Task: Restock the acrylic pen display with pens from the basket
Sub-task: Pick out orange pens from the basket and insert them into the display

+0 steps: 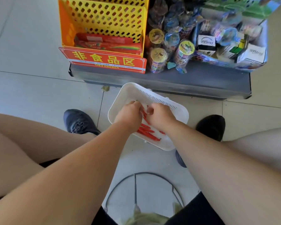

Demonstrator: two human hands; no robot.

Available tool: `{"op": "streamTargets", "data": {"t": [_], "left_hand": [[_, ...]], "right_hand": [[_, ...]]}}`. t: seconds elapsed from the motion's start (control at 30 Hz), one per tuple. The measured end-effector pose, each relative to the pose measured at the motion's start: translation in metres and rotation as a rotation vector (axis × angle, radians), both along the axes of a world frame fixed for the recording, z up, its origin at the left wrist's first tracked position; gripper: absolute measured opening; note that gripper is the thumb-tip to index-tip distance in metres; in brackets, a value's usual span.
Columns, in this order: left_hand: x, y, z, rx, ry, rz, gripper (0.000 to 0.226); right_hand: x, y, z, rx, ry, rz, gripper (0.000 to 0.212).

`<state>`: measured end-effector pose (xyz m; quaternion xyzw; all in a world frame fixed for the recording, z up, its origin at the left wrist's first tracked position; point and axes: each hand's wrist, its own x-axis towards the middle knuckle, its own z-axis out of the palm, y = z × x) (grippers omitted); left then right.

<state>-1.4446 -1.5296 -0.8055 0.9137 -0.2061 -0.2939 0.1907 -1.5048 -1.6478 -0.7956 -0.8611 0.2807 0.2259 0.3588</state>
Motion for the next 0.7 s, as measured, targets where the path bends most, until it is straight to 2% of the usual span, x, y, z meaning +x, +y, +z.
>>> {"op": "streamTargets", "data": {"t": [0.2,0.3,0.47,0.53,0.7], "left_hand": [[0.010,-0.001,-0.031,0.129,0.204,0.149,0.044],[0.019,-0.003,-0.043,0.175,0.337,0.259,0.052],[0.031,-0.016,-0.057,0.082,0.577,0.638,0.048],[0.034,-0.021,-0.063,0.037,0.610,0.756,0.049],[0.042,-0.033,-0.067,0.041,0.599,0.821,0.035]], "right_hand": [[0.005,0.002,-0.052,0.119,0.163,-0.186,0.013],[0.008,-0.002,-0.070,0.129,0.210,-0.177,0.018],[0.025,-0.005,-0.086,0.148,0.288,-0.177,0.033],[0.032,-0.002,-0.093,0.154,0.332,-0.179,0.025],[0.034,0.010,-0.107,0.121,0.375,-0.160,0.020]]}}
